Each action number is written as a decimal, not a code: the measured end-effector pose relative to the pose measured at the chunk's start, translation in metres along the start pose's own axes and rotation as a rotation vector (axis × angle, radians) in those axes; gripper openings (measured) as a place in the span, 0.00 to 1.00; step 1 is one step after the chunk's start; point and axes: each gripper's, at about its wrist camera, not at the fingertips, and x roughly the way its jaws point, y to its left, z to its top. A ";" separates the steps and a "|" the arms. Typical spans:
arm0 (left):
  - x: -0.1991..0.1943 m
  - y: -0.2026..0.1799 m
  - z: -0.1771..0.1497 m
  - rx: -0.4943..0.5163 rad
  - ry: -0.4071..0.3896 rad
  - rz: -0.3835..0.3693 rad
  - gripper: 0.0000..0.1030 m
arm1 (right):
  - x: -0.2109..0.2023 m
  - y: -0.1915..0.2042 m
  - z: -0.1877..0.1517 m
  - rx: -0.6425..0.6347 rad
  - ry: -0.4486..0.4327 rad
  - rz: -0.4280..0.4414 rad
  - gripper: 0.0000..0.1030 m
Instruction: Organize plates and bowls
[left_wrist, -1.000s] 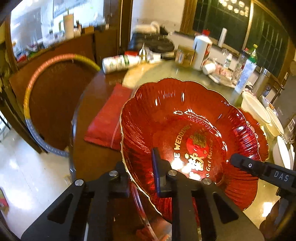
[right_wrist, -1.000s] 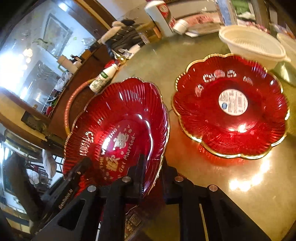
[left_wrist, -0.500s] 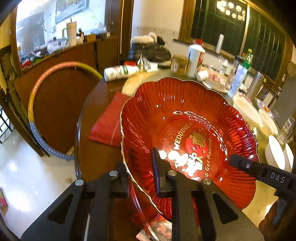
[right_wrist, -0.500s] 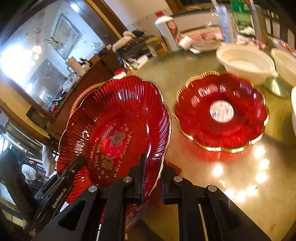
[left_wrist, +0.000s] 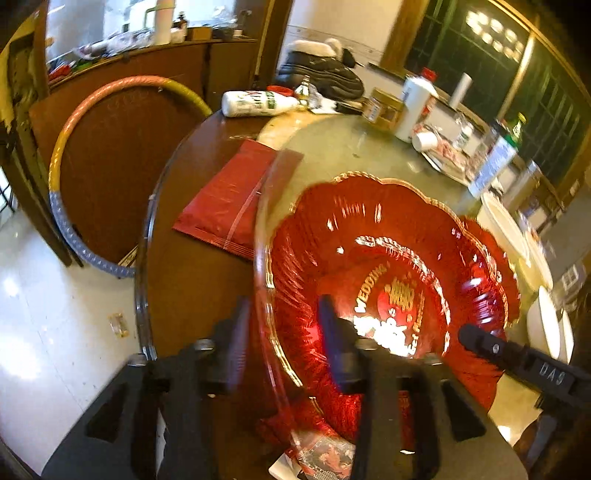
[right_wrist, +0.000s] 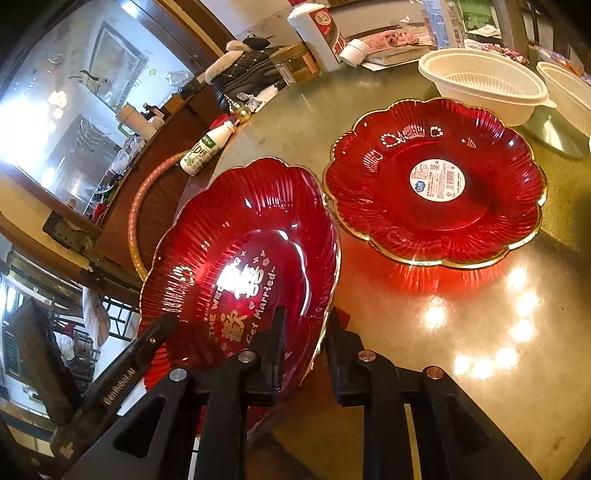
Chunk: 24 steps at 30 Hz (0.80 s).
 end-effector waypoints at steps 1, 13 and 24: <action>-0.004 0.003 0.003 -0.013 -0.015 0.009 0.58 | -0.003 -0.002 0.001 0.009 -0.005 0.015 0.25; -0.034 -0.068 0.068 0.129 -0.099 -0.124 0.82 | -0.074 -0.093 0.022 0.228 -0.198 0.049 0.70; 0.088 -0.209 0.097 0.456 0.339 -0.174 0.82 | -0.054 -0.145 0.046 0.340 -0.150 0.057 0.70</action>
